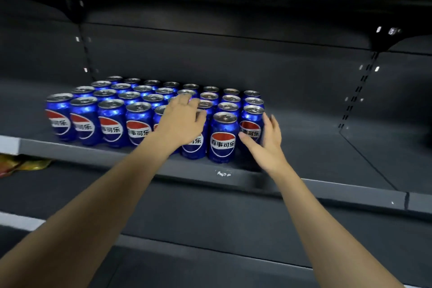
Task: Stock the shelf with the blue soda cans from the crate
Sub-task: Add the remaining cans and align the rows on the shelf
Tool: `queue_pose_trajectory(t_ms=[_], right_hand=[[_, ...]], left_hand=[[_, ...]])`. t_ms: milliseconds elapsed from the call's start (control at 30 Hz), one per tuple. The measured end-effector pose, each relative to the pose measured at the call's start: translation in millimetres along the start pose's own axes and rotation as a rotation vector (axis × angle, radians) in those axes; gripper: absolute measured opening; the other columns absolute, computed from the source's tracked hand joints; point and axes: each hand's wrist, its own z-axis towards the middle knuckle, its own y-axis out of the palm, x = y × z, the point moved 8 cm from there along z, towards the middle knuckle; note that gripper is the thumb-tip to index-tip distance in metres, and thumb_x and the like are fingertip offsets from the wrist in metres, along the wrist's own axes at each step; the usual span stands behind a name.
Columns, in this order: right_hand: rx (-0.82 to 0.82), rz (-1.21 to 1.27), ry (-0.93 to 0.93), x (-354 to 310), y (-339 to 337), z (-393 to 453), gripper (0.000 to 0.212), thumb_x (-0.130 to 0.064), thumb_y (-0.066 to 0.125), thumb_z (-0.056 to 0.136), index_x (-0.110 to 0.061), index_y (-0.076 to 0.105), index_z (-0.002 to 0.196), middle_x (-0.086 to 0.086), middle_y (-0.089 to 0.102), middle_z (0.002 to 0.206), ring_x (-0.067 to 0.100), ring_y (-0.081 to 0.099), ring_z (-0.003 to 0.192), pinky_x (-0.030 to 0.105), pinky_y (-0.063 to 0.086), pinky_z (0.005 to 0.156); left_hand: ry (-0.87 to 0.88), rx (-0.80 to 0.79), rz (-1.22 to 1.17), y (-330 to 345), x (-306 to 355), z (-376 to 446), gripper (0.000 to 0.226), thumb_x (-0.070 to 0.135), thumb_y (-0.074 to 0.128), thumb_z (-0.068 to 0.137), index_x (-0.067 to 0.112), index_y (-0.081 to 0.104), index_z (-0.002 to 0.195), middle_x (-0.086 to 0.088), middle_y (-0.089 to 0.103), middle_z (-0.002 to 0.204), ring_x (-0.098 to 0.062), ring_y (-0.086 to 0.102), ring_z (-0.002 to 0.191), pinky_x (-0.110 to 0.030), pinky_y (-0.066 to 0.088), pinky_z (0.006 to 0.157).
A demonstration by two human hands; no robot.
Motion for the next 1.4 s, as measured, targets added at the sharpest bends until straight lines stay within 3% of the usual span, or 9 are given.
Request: queue_pose_trajectory(t_ms=[133, 333, 433, 600, 767, 833, 1000, 1200, 1400], right_hand=[[0.052, -0.137, -0.095, -25.6, 14.9, -14.7, 0.086, -0.04, 0.066, 0.085, -0.022, 0.015, 0.152, 0.001, 0.0, 0.159, 0.016, -0.004, 0.146, 0.039, 0.008, 0.12], [0.033, -0.182, -0.058, -29.6, 44.8, -35.1, 0.089, -0.031, 0.069, 0.084, -0.017, 0.013, 0.152, 0.007, 0.018, 0.156, 0.026, 0.014, 0.143, 0.037, 0.019, 0.114], [0.031, -0.131, 0.003, -19.2, 54.9, -38.8, 0.088, -0.025, 0.071, 0.083, -0.015, 0.017, 0.151, 0.004, 0.029, 0.153, 0.024, 0.025, 0.141, 0.038, 0.026, 0.115], [0.094, -0.081, 0.066, -10.8, 62.5, -34.9, 0.086, -0.026, 0.073, 0.076, -0.017, 0.025, 0.147, 0.002, 0.043, 0.144, 0.023, 0.041, 0.133, 0.048, 0.042, 0.104], [0.144, -0.106, 0.162, -12.3, 58.2, -35.8, 0.079, -0.02, 0.071, 0.083, -0.016, 0.024, 0.147, 0.001, 0.049, 0.141, 0.02, 0.047, 0.128, 0.036, 0.041, 0.105], [0.132, -0.125, 0.219, -7.9, 60.1, -35.5, 0.067, -0.021, 0.069, 0.085, -0.017, 0.034, 0.142, 0.001, 0.054, 0.135, 0.02, 0.051, 0.123, 0.032, 0.043, 0.1], [0.152, -0.136, 0.267, -4.4, 66.2, -35.1, 0.056, -0.029, 0.072, 0.082, -0.018, 0.045, 0.13, 0.0, 0.058, 0.127, 0.022, 0.055, 0.116, 0.045, 0.053, 0.09], [0.184, -0.136, 0.249, -4.1, 67.3, -37.8, 0.056, -0.031, 0.072, 0.082, -0.019, 0.045, 0.13, -0.001, 0.058, 0.125, 0.02, 0.056, 0.112, 0.044, 0.053, 0.089], [0.196, -0.208, 0.164, -2.8, 69.2, -36.9, 0.057, -0.03, 0.069, 0.086, -0.016, 0.042, 0.134, 0.0, 0.056, 0.132, 0.02, 0.053, 0.119, 0.034, 0.045, 0.099]], left_hand=[[-0.106, 0.057, 0.02, -14.5, -13.0, -42.8, 0.067, 0.041, 0.043, 0.096, 0.009, 0.018, 0.149, -0.015, 0.01, 0.157, -0.028, 0.004, 0.145, -0.038, 0.008, 0.119], [-0.169, 0.044, 0.109, -6.7, -36.0, -91.3, 0.077, 0.041, 0.056, 0.091, 0.013, 0.015, 0.149, -0.016, 0.005, 0.157, -0.031, 0.0, 0.145, -0.041, 0.007, 0.118], [-0.171, 0.019, 0.119, -4.0, -40.7, -93.6, 0.079, 0.041, 0.058, 0.089, 0.013, 0.015, 0.15, -0.016, 0.004, 0.157, -0.031, -0.001, 0.145, -0.041, 0.008, 0.119], [-0.068, 0.007, 0.147, 0.4, -29.1, -77.2, 0.08, 0.04, 0.058, 0.089, 0.014, 0.012, 0.15, -0.015, 0.002, 0.158, -0.031, -0.002, 0.145, -0.042, 0.006, 0.118], [0.077, -0.012, 0.219, 8.9, -19.8, -49.7, 0.087, 0.044, 0.06, 0.087, 0.016, 0.007, 0.151, -0.012, -0.001, 0.158, -0.029, -0.004, 0.145, -0.043, 0.003, 0.117], [0.12, -0.014, 0.268, 12.7, -21.3, -39.6, 0.091, 0.05, 0.06, 0.085, 0.016, 0.006, 0.151, -0.012, 0.0, 0.158, -0.029, -0.002, 0.146, -0.043, 0.002, 0.117], [0.191, 0.01, 0.328, 20.4, -27.5, -33.7, 0.089, 0.051, 0.06, 0.085, 0.019, 0.009, 0.15, -0.007, 0.011, 0.158, -0.025, 0.008, 0.145, -0.043, 0.001, 0.117], [0.214, 0.062, 0.315, 19.4, -29.2, -33.2, 0.086, 0.052, 0.059, 0.084, 0.019, 0.013, 0.149, -0.003, 0.017, 0.156, -0.022, 0.013, 0.144, -0.042, 0.002, 0.116], [0.19, 0.086, 0.294, 20.3, -28.3, -35.6, 0.085, 0.049, 0.06, 0.085, 0.019, 0.013, 0.15, -0.003, 0.017, 0.157, -0.023, 0.011, 0.144, -0.042, -0.001, 0.117]])
